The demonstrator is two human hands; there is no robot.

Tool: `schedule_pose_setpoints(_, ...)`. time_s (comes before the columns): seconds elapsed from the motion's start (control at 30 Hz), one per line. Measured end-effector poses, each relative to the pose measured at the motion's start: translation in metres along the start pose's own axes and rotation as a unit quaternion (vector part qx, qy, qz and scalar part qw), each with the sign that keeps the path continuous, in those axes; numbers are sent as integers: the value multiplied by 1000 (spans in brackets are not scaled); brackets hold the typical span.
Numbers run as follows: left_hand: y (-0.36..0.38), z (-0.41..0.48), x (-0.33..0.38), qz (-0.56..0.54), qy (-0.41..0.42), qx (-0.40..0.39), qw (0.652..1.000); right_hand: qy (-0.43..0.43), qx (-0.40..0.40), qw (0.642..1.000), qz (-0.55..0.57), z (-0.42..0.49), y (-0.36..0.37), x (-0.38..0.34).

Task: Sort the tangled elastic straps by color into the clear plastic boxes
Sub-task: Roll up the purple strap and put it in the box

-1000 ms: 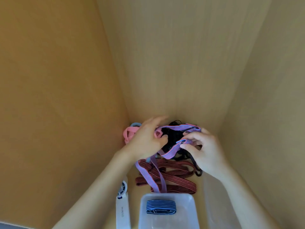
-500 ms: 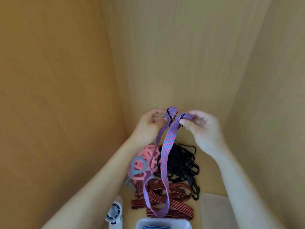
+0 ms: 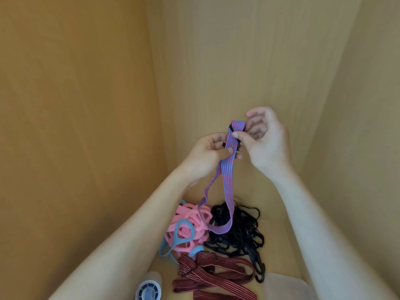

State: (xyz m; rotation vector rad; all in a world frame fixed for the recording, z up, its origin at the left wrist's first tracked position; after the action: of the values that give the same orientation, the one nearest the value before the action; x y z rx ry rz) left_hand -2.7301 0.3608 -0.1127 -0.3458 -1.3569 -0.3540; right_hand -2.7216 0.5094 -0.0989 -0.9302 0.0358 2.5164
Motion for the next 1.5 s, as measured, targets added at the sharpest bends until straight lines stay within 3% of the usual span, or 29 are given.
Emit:
schedule_pose_setpoints(0.23,-4,0,-1,13,12,-4,1000,12,-61,997,-36,6,3,0)
schedule_pose_setpoints(0.4,-7,-1,-7,-73,-33,4,997,69,-22,997,-24,-1,7,9)
schedule_pose_setpoints(0.63,-13,-2,-13,-158,-38,87,983,121,8,992,-20,-17,10,20)
schedule_pose_setpoints(0.83,-24,-2,-15,-136,-25,149,979,166,29,985,38,-14,5,24)
schedule_pose_setpoints(1.27,-28,-1,-12,-134,-29,154,979,197,22,976,90,-14,-6,22)
schedule_pose_setpoints(1.5,-34,3,-12,-81,-10,167,982,193,25,973,123,-14,-11,15)
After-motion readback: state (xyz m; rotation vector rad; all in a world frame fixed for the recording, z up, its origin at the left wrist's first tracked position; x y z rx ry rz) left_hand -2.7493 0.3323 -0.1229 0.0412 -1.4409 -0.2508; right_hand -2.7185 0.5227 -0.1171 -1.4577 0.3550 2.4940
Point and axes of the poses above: each hand's wrist, its own z-axis towards the middle knuckle, its own y-axis out of the palm, x = y × z, the point moved 2 cm from there along z, towards the middle knuckle, and after that the axes turned 4 degrees about -y, right-handed, at the moved point
